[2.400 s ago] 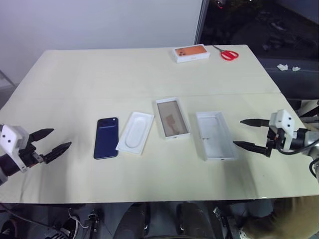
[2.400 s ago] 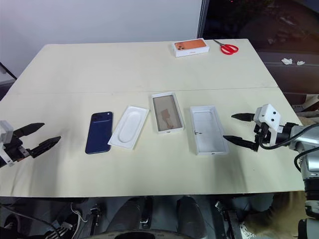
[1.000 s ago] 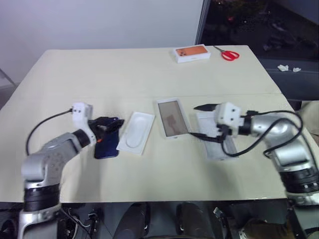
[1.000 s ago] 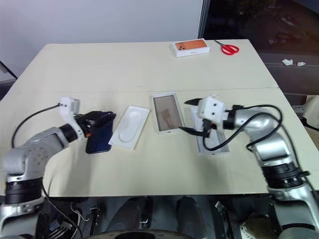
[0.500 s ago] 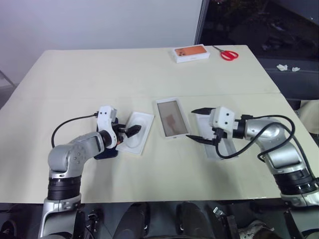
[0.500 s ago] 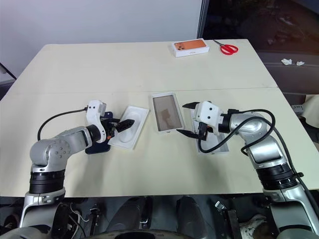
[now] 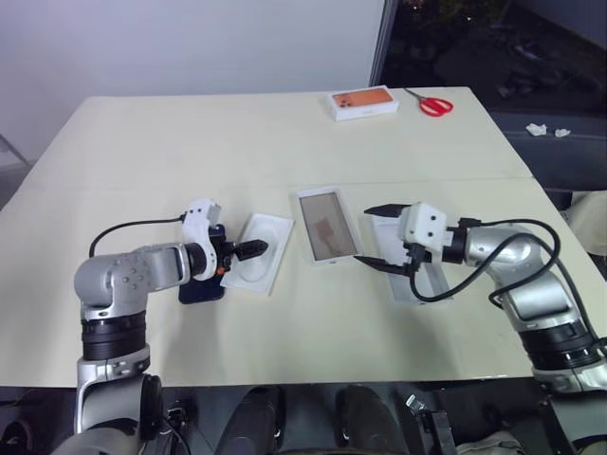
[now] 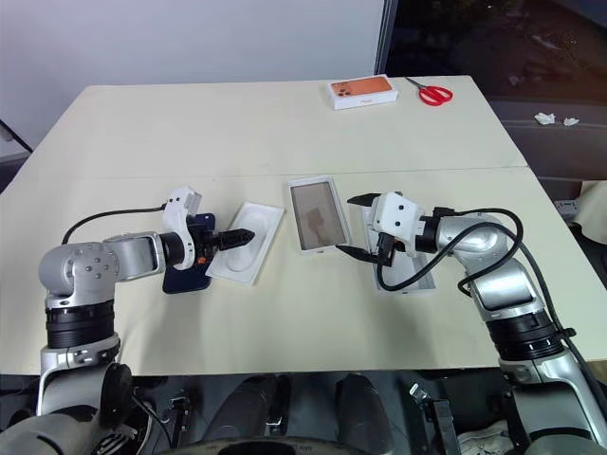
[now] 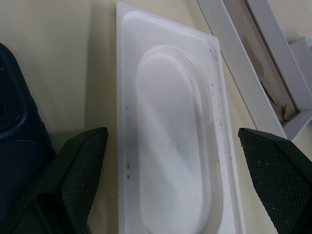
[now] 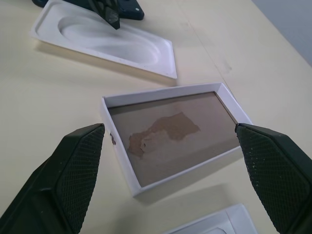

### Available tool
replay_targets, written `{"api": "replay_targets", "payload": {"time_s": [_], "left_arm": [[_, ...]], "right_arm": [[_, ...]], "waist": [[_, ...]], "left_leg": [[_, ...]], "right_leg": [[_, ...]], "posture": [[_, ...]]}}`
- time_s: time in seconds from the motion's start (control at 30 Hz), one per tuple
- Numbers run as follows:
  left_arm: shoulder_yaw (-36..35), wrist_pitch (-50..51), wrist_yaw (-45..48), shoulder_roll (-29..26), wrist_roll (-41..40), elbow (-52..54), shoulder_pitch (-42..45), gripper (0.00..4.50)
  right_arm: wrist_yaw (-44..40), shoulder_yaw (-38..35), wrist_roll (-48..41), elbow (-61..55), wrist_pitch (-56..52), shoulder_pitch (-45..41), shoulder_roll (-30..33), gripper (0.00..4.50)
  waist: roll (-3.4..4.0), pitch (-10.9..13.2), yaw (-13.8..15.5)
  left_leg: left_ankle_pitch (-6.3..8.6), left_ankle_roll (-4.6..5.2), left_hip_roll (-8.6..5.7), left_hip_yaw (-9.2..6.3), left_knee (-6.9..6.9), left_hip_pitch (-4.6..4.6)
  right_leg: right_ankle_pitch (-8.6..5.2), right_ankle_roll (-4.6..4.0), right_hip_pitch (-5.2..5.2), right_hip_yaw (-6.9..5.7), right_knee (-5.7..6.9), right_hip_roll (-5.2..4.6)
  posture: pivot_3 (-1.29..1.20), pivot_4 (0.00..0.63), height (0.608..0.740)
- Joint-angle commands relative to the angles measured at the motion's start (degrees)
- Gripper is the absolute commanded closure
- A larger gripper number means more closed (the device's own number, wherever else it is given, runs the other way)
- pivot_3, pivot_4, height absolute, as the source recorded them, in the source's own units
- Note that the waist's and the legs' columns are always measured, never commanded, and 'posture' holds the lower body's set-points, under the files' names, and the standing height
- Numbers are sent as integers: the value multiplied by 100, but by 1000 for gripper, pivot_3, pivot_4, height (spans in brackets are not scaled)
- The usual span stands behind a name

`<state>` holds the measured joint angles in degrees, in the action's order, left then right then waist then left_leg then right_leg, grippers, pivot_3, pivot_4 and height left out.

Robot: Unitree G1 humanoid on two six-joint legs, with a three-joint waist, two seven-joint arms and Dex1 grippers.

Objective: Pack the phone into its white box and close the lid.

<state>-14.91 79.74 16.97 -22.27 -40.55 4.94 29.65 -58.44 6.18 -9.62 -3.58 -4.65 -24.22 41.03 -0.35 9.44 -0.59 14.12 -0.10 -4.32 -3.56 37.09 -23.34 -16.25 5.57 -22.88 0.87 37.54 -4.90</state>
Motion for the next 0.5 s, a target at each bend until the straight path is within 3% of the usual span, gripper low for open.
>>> {"api": "replay_targets", "payload": {"time_s": [0.03,0.13,0.3,0.5], "left_arm": [[100,231,17,95,61,-320,-110,0],[58,240,15,173,61,-413,-77,792],[5,336,61,166,55,-465,-123,3278],[5,349,109,142,100,-462,-174,3278]], "right_arm": [[52,-58,-13,-227,47,-147,-47,22],[53,-57,-19,-252,38,-149,-49,0],[42,-81,-22,-293,30,-131,-10,0],[50,-78,-10,-316,29,-147,-9,0]], "waist": [[1,-1,5],[1,-3,15],[0,-2,29],[0,-2,28]], "left_leg": [[0,0,0,0,0,1],[0,0,-1,0,1,1],[0,0,-3,0,2,0],[0,0,-3,0,1,1]], "right_leg": [[0,0,1,0,0,0],[0,0,3,0,-1,-2],[0,0,4,-1,-2,-5],[0,0,4,-1,-2,-5]], "posture": [[0,150,740],[0,150,740],[0,150,740],[0,150,740]]}}
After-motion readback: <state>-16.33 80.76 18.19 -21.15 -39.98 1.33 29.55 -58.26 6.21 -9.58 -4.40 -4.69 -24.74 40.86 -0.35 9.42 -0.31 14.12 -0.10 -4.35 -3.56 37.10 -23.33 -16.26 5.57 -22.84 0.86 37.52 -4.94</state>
